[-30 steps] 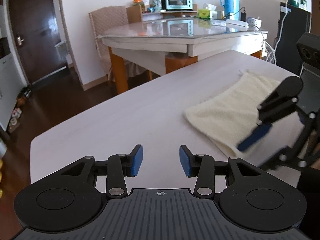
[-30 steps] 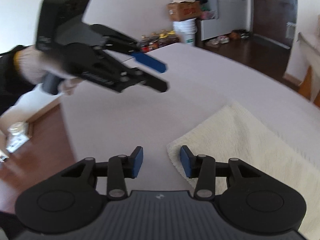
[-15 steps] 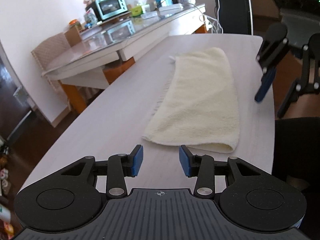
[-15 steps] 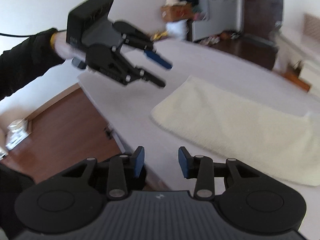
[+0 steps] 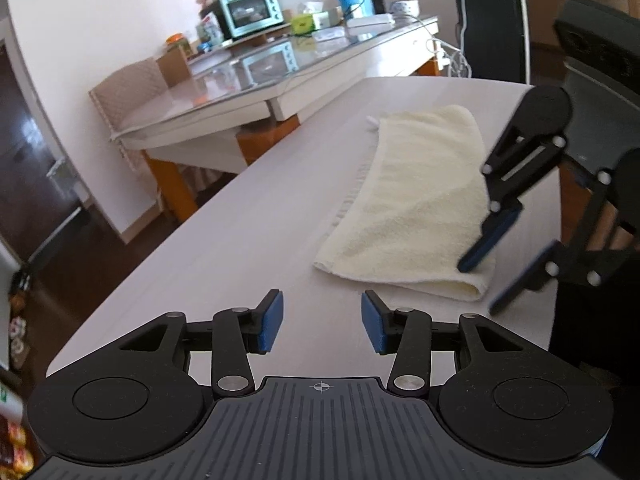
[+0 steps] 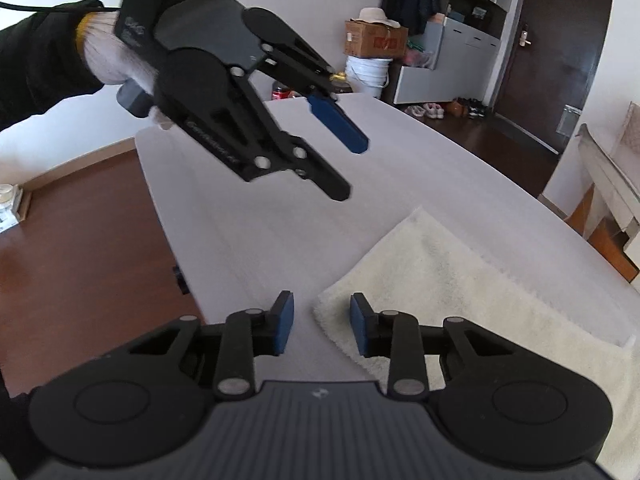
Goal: Fold towel
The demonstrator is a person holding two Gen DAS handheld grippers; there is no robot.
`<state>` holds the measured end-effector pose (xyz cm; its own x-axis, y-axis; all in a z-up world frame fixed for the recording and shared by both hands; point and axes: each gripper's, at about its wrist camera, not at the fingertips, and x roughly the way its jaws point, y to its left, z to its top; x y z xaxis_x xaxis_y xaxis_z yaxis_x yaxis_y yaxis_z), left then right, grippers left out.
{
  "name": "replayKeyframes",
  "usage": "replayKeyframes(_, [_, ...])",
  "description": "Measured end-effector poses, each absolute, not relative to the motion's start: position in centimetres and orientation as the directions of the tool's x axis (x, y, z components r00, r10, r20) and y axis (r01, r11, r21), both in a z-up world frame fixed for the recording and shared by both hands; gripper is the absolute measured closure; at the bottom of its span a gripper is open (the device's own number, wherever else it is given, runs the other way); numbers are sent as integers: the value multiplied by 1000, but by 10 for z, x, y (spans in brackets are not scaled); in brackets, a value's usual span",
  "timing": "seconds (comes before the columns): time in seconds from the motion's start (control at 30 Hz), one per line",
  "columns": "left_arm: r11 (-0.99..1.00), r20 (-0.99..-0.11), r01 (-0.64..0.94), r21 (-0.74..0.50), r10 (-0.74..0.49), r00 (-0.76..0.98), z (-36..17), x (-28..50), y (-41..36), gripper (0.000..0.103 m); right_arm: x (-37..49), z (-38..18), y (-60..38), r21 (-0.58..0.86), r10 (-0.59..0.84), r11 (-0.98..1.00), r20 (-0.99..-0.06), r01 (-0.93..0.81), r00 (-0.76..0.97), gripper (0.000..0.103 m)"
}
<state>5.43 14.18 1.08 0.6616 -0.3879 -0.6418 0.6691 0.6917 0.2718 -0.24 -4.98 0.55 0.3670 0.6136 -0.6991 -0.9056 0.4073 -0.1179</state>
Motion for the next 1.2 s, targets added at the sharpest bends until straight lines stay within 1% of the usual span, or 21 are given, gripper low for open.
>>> replayKeyframes(0.07, [656,-631,690,307,-402,663,7,51,141,56,0,4,-50,-129,610,415,-695,-900,381,92])
replayKeyframes(0.13, [609,-621,710,353,-414,665,3,49,137,56,6,4,-55,-110,615,425,-693,-898,376,95])
replayKeyframes(0.2, [556,-618,729,399,-425,662,-2,47,131,56,20,8,-61,-2,648,444,-690,-896,323,95])
replayKeyframes(0.3, [491,-613,745,451,-436,658,-7,47,123,53,37,22,-75,109,693,464,-663,-879,284,95])
replayKeyframes(0.37, [413,-610,756,508,-447,654,-13,48,114,52,48,33,-87,173,723,473,-637,-864,269,95])
replayKeyframes(0.4, [407,-609,755,514,-447,655,-14,48,112,52,52,38,-93,196,734,475,-626,-858,263,95])
replayKeyframes(0.47, [358,-598,743,566,-443,669,-20,54,104,51,58,46,-103,232,753,472,-608,-850,252,95])
replayKeyframes(0.5, [353,-597,742,570,-443,669,-21,54,103,50,60,50,-109,248,762,467,-600,-849,244,95])
replayKeyframes(0.63, [269,-581,726,633,-453,676,-30,59,89,48,60,53,-122,281,774,444,-599,-851,206,95])
replayKeyframes(0.77, [188,-583,734,653,-494,645,-34,57,75,49,56,48,-129,304,779,430,-601,-850,179,95])
replayKeyframes(0.8, [171,-592,744,647,-502,630,-34,57,73,51,55,46,-130,311,780,429,-601,-848,174,95])
replayKeyframes(0.83, [154,-602,753,640,-508,616,-34,56,71,72,54,44,-131,317,781,427,-601,-847,170,95])
replayKeyframes(0.87, [139,-616,765,629,-510,600,-34,55,69,96,54,43,-133,326,785,427,-597,-843,167,95])
replayKeyframes(0.93, [115,-682,818,564,-493,540,-32,53,62,96,53,44,-140,338,790,428,-590,-838,166,95])
replayKeyframes(1.0, [132,-720,853,505,-481,500,-28,52,56,97,54,43,-144,347,794,428,-585,-834,164,95])
replayKeyframes(1.03, [137,-722,856,498,-481,497,-27,51,56,97,53,43,-147,349,795,429,-583,-833,165,94])
replayKeyframes(1.1, [178,-732,879,441,-495,468,-20,54,53,97,50,40,-151,348,796,440,-577,-828,181,91])
replayKeyframes(1.17, [210,-736,893,398,-508,448,-12,59,53,97,42,39,-159,332,793,459,-571,-824,212,83])
replayKeyframes(1.2, [223,-737,898,380,-513,439,-8,61,52,97,38,40,-162,315,789,468,-570,-825,229,81])
